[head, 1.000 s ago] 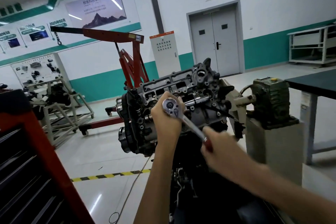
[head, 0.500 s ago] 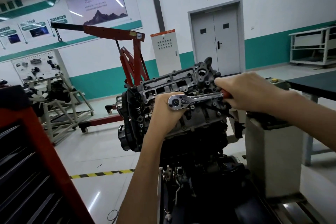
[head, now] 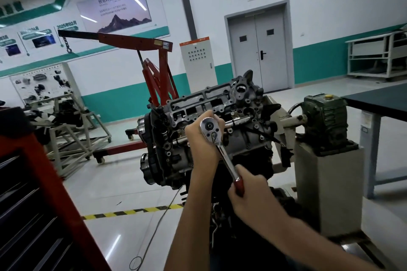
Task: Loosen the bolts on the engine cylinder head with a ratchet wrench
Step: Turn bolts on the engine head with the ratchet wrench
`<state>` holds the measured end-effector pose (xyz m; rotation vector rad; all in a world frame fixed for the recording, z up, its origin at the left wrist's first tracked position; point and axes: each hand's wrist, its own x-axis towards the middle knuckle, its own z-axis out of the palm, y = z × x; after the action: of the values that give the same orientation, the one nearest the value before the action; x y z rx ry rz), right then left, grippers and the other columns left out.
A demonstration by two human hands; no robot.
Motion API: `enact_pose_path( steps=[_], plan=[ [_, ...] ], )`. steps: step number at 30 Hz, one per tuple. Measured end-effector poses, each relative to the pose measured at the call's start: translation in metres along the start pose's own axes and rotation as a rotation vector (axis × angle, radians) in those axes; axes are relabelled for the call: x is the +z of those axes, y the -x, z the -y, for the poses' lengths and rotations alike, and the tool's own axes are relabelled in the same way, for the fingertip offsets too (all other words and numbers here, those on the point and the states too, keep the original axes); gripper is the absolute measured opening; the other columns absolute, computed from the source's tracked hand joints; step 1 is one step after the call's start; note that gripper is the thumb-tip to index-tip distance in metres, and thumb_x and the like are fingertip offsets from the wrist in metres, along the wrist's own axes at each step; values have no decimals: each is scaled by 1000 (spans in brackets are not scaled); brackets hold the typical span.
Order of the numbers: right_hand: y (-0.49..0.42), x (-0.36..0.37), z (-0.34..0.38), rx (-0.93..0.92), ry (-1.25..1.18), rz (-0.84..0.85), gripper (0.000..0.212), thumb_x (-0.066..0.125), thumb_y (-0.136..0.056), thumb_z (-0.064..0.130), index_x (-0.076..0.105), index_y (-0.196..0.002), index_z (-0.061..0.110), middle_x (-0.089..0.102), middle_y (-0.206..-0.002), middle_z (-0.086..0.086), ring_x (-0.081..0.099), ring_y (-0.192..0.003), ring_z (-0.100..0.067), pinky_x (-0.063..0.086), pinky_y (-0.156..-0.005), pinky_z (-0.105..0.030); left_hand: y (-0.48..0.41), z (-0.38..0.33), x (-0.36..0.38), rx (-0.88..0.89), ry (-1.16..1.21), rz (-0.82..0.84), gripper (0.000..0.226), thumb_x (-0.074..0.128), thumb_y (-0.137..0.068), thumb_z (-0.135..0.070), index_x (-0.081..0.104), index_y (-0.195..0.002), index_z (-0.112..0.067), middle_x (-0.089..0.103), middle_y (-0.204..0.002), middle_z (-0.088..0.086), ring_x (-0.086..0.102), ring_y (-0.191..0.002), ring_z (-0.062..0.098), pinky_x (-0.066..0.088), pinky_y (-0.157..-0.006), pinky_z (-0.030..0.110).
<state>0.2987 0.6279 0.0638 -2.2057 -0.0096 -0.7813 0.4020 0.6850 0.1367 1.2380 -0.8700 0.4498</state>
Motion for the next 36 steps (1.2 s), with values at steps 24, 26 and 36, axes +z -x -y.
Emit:
enact_pose_path(
  steps=[24, 26, 36],
  plan=[
    [-9, -7, 0, -76, 51, -36, 30, 54, -78, 9, 34, -64, 27, 41, -48, 9, 43, -37, -8, 27, -40, -8, -2, -1, 2, -11, -133, -132, 27, 61, -83, -28, 52, -58, -31, 50, -52, -16, 43, -51, -1, 40, -57, 22],
    [-23, -41, -10, -142, 247, 80, 19, 54, -79, 12, 41, -70, 23, 43, -53, 8, 43, -39, -6, 32, -41, -14, -6, 1, -5, 25, -206, -65, 41, 64, -84, -13, 44, -51, -27, 40, -48, -13, 36, -51, 5, 37, -53, 25],
    [-98, -129, 14, -419, 919, 84, 12, 55, -83, 14, 45, -89, 18, 36, -56, 13, 35, -48, 2, 33, -50, -17, -11, -15, -31, 64, -286, 220, 51, 65, -77, 8, 49, -52, -32, 47, -50, -14, 39, -51, -1, 33, -53, 15]
  ],
)
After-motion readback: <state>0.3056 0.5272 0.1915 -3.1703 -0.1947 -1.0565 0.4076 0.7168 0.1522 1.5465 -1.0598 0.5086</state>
